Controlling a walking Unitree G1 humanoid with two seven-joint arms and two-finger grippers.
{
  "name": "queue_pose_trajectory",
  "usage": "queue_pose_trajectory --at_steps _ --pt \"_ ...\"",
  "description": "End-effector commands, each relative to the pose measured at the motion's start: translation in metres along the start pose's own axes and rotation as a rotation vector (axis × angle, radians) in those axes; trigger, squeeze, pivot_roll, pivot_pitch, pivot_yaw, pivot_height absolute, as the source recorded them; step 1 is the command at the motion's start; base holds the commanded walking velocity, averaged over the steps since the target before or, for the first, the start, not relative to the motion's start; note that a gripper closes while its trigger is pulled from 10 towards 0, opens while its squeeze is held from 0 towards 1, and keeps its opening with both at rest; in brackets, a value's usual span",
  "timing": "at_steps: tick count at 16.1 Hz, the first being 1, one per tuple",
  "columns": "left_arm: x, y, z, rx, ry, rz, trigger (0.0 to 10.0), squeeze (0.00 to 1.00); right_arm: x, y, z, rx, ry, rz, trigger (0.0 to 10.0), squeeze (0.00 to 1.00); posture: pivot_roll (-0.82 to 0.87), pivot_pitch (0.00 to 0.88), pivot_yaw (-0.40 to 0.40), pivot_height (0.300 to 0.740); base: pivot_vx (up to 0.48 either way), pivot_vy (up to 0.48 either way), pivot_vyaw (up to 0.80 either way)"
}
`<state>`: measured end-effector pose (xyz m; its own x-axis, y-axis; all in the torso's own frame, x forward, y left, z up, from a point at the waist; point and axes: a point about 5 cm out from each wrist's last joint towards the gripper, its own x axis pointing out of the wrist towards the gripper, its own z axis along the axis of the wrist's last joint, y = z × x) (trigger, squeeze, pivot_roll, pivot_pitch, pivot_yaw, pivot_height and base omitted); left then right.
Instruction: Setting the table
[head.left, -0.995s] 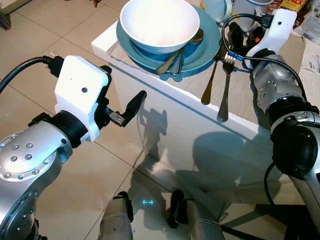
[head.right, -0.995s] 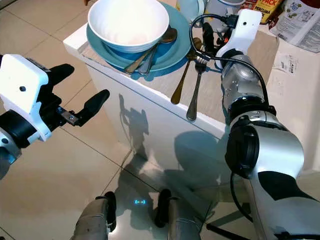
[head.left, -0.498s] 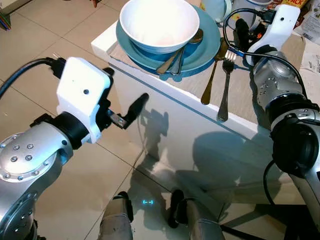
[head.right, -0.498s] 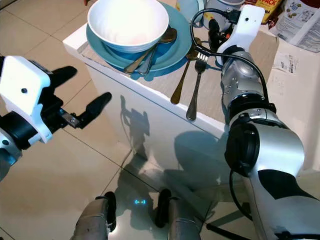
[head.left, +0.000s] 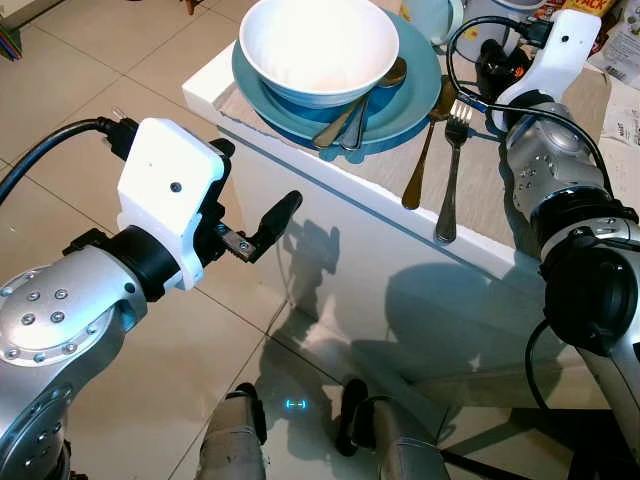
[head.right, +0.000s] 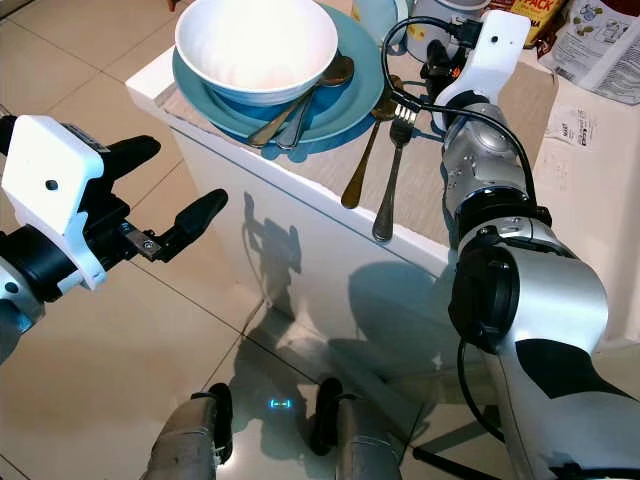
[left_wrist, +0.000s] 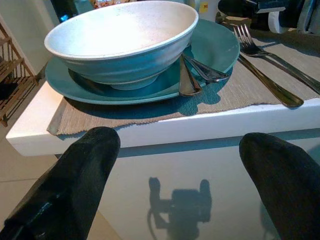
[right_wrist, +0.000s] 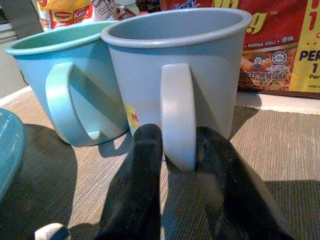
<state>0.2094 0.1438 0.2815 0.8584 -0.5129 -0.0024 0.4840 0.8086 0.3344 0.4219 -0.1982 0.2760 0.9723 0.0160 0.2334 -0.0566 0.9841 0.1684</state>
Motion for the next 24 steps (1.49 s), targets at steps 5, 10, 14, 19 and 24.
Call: queue_pose_trajectory --at_steps 5,10,14,19,24 --pt "-0.006 -0.007 0.007 0.043 -0.037 -0.025 10.0 0.00 0.000 -0.002 0.002 0.009 -0.005 -0.018 0.0 0.00 0.31 0.333 -0.082 0.740 0.000 0.000 0.00" --pt "-0.002 -0.005 0.005 0.051 -0.044 0.005 10.0 0.00 0.002 0.005 0.010 -0.045 -0.063 0.027 0.0 0.00 0.30 0.261 -0.104 0.740 0.000 0.000 0.00" --pt "0.014 0.009 -0.009 0.032 -0.013 0.090 10.0 0.00 0.001 0.008 0.040 -0.066 -0.278 0.086 0.0 0.00 0.20 0.146 -0.113 0.740 0.000 0.000 0.00" --pt "0.043 0.010 -0.029 0.018 -0.013 0.075 10.0 0.00 -0.014 0.010 0.042 -0.126 -0.423 0.199 0.0 0.00 0.09 0.058 -0.076 0.740 0.000 0.000 0.00" --pt "0.053 0.013 -0.039 -0.002 -0.026 0.160 10.0 0.00 -0.073 0.028 0.022 -0.038 -0.399 0.268 10.0 0.00 0.03 0.029 -0.067 0.740 0.000 0.000 0.00"
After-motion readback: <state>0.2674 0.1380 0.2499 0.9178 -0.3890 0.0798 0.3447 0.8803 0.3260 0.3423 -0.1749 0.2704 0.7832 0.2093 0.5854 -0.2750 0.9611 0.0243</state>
